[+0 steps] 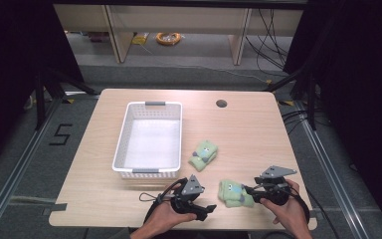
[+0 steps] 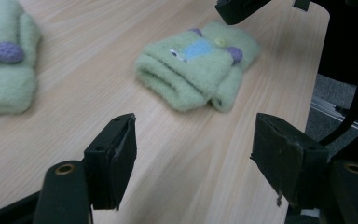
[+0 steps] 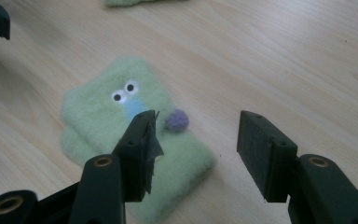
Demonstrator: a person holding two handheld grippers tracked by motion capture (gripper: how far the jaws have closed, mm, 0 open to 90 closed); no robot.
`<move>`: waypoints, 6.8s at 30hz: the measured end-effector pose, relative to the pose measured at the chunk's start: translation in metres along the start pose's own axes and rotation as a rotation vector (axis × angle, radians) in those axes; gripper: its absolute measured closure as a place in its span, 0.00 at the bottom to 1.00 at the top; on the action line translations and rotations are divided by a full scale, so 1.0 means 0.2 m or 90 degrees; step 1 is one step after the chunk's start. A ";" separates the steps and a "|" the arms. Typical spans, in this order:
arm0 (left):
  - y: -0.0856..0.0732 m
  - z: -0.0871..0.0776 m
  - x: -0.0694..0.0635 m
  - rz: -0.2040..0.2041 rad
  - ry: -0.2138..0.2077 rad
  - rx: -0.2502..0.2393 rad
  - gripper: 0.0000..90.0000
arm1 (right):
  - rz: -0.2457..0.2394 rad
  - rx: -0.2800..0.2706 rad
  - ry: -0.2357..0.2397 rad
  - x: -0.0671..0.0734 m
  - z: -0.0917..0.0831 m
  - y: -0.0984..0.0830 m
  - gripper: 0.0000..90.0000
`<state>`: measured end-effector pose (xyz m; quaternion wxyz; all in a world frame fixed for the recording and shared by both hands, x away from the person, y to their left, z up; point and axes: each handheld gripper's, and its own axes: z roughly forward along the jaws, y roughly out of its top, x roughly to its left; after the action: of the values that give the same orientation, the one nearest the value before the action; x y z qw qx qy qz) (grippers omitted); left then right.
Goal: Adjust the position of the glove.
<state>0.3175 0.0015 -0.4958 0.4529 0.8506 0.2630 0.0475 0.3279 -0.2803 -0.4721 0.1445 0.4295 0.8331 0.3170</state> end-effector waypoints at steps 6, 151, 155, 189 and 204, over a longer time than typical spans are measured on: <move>0.06 0.06 0.02 -0.002 -0.001 0.001 0.38 | -0.002 0.015 -0.001 -0.02 0.02 0.00 0.62; -0.25 -0.35 0.19 -0.115 0.055 0.025 0.40 | -0.276 0.028 0.135 0.16 0.36 0.49 0.93; -0.25 -0.35 0.19 -0.111 0.057 0.020 0.40 | -0.269 0.025 0.161 0.10 0.25 0.37 0.93; -0.25 -0.34 0.19 -0.116 0.050 0.022 0.39 | 0.047 -0.009 0.034 0.02 0.05 -0.06 0.54; -0.25 -0.33 0.18 -0.122 0.050 0.023 0.39 | 0.008 0.057 -0.074 -0.10 -0.02 -0.04 0.58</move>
<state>0.3072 0.0918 -0.5019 0.4293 0.8270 0.3615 0.0322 0.3331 -0.3020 -0.4741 0.1713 0.4586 0.8339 0.2550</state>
